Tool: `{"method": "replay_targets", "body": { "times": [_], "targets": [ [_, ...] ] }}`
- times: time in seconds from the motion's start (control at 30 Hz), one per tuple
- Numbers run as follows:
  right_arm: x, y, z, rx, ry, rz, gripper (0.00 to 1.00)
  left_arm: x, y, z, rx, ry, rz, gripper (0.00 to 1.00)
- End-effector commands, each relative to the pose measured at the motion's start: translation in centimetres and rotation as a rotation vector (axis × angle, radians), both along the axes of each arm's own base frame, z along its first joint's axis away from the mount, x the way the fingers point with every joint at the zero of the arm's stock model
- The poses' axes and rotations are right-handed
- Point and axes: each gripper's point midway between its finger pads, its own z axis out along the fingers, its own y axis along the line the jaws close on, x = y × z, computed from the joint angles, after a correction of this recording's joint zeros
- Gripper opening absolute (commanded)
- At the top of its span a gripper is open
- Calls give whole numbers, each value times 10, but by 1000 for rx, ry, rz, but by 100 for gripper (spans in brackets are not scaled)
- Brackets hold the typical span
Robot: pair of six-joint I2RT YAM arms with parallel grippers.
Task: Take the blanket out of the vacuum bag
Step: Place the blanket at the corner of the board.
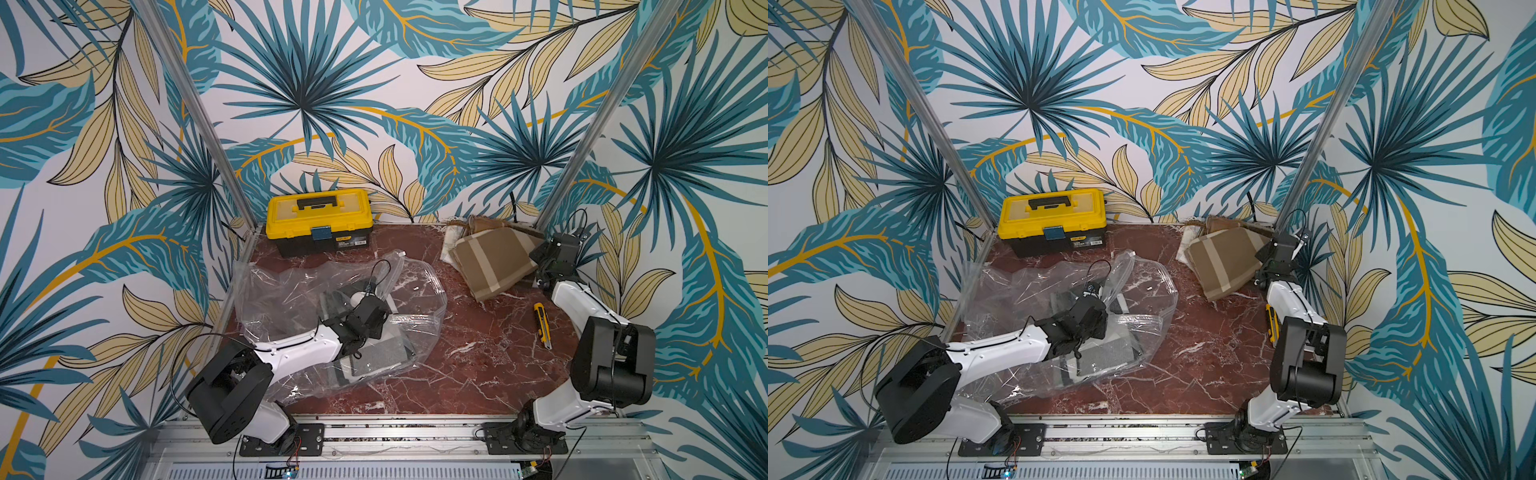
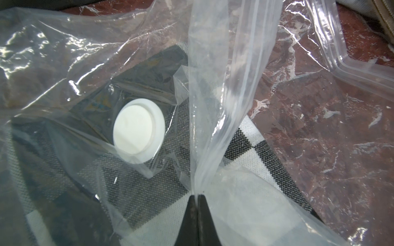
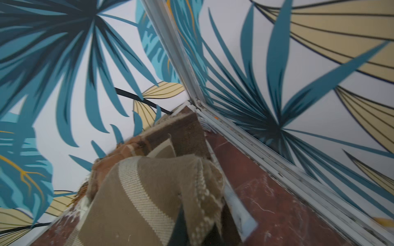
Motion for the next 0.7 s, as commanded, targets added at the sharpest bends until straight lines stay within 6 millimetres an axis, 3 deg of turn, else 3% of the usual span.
{"method": "replay_targets", "body": {
  "times": [0.0,0.03,0.13,0.2,0.3,0.4,0.47,0.67],
  "targets": [
    [-32,-16,-13,-56,111,-113,0,-1,-6,6,-29,-5,-9,0],
    [-38,-19,-17,-68,139,-133,0,-1,-6,7,-29,-6,-11,0],
    [-46,-20,-25,-94,195,-135,28,-2,-5,6,-30,-4,-10,0],
    [-46,-16,-23,-97,222,-103,52,-2,-5,5,-29,-4,-9,0],
    [-41,8,-12,-116,210,34,71,-2,-7,4,-34,-2,-13,0],
    [-33,45,-1,-171,217,188,80,-2,-12,1,-49,4,-19,0],
    [-21,74,-10,-143,272,323,81,-1,-17,-2,-57,12,-25,0],
    [3,167,-89,-62,604,667,81,3,-29,0,-60,9,-45,0]
  ]
}}
